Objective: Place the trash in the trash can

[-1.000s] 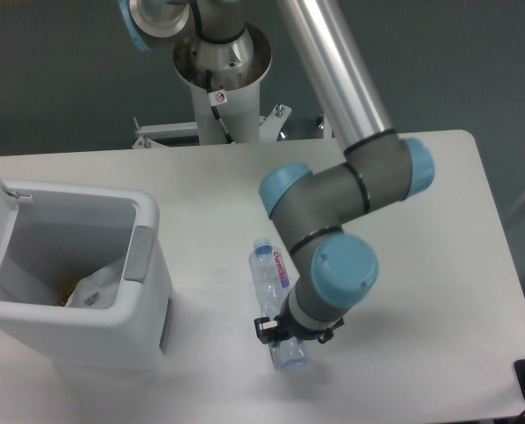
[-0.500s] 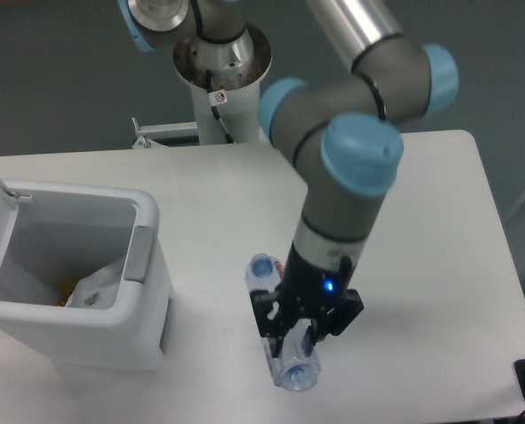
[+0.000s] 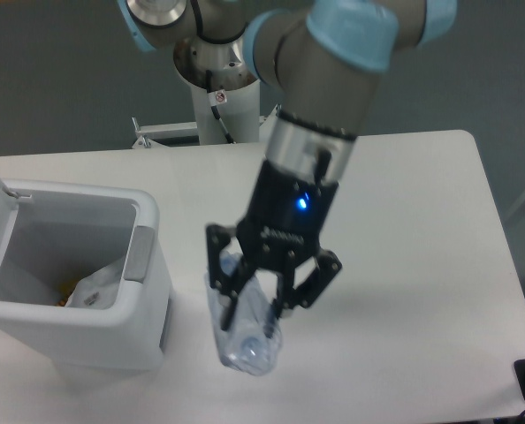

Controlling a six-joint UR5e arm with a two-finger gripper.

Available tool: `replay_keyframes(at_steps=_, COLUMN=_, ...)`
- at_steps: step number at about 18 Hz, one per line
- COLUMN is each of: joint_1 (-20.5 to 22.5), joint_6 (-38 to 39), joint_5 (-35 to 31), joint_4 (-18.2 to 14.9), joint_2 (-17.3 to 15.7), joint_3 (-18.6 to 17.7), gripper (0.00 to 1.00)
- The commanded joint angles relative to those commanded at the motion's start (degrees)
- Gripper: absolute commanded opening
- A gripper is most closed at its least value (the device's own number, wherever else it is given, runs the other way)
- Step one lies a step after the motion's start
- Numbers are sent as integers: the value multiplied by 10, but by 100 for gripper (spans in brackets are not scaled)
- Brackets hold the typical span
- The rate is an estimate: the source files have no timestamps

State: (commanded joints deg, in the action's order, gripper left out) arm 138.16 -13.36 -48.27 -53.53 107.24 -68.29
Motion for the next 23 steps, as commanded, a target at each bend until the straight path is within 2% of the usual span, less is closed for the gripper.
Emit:
replay_keyframes(at_steps=3, joint_1=-17, joint_6=-7, joint_5=32, joint_4=1, joint_2=-27, joint_3=-16, gripper=49)
replay_keyframes(at_steps=5, joint_1=-53, joint_6=-6, joint_5=32, joint_4=5, joint_2=-27, joint_3=-16, gripper=49)
replay_keyframes(at_steps=10, joint_1=-90, joint_6=-10, joint_5=27, joint_4=10, joint_2=-16, joint_3=-27, gripper=49)
replay_keyframes(at_steps=11, joint_1=-106, joint_6=-17, joint_5=26, joint_4=15, joint_2=-11, joint_3=-39, gripper=50)
replay_keyframes(at_steps=14, joint_1=-117, joint_6=-42, joint_5=22, joint_4=42, joint_2=-12, joint_3=-72, gripper=64)
replay_keyframes(at_steps=16, joint_1=-119, joint_6=-57, joint_5=7, joint_4=49, joint_2=-8, joint_3=-75, gripper=100)
replay_keyframes(at_steps=21, joint_1=-120, joint_6=-57, joint_5=7, joint_4=48, joint_2=-13, joint_3=-75, gripper=100)
replay_keyframes(at_steps=23, joint_1=-107, joint_6=-57, joint_5=7, joint_4=48, joint_2=-8, joint_3=-74, gripper=100)
